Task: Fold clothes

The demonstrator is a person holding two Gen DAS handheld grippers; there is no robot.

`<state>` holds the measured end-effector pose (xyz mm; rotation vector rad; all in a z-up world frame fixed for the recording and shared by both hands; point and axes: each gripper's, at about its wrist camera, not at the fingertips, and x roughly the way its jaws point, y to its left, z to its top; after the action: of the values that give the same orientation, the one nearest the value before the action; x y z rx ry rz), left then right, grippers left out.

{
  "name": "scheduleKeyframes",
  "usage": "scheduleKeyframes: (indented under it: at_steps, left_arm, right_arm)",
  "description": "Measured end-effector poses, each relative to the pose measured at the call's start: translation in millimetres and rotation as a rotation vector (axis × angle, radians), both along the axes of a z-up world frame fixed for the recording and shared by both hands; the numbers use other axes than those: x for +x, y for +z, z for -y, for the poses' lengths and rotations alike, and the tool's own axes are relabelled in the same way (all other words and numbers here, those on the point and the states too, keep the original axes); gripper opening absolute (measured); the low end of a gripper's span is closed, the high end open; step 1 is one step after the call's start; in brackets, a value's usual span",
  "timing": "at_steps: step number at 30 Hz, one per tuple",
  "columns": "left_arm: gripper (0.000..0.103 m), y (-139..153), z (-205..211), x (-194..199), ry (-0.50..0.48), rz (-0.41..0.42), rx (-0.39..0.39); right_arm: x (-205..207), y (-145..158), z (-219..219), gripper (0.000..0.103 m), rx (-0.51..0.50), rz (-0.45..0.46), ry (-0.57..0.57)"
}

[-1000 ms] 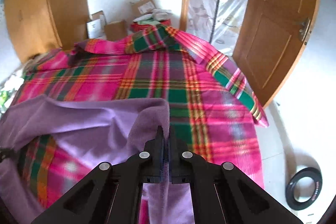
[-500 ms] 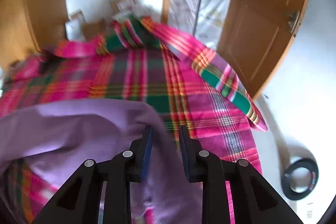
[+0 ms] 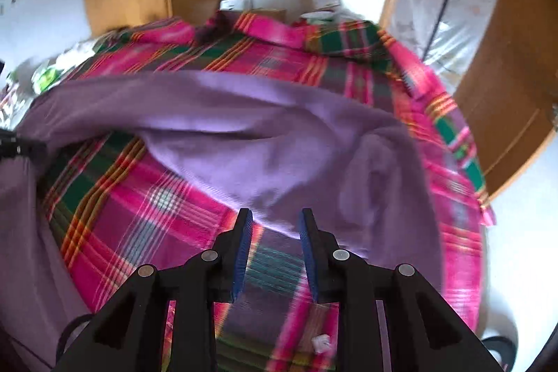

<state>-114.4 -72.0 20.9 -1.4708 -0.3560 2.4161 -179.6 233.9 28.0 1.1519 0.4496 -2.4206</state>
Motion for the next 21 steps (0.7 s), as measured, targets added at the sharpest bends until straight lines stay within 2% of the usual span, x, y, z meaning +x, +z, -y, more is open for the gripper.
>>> scheduleKeyframes:
  at_steps: [7, 15, 17, 18, 19, 21]
  left_arm:
    - [0.003, -0.9, 8.6, -0.6, 0.038, 0.006, 0.038]
    - [0.003, -2.7, 12.4, -0.2, 0.058, 0.010, 0.057]
    - [0.003, -2.4, 13.1, -0.1, 0.061, 0.009, 0.057]
    - [0.003, -2.7, 12.9, -0.3, 0.061, 0.011, 0.055]
    - [0.003, -3.2, 12.6, -0.4, 0.061, 0.013, 0.050]
    - [0.003, -3.6, 12.1, -1.0, 0.060, 0.016, 0.044]
  right_arm:
    - [-10.6, -17.4, 6.0, 0.032, 0.040, 0.074, 0.063]
    - [-21.5, -22.4, 5.1, 0.034, 0.007, 0.084, 0.057]
    - [-24.2, -22.6, 4.0, 0.025, -0.007, 0.091, 0.051]
    - [-25.6, -22.4, 2.2, 0.015, -0.016, 0.099, 0.039]
    - [-28.0, -21.9, -1.6, 0.009, -0.029, 0.108, 0.023]
    - [-31.4, -19.9, -9.8, 0.006, -0.064, 0.124, -0.006]
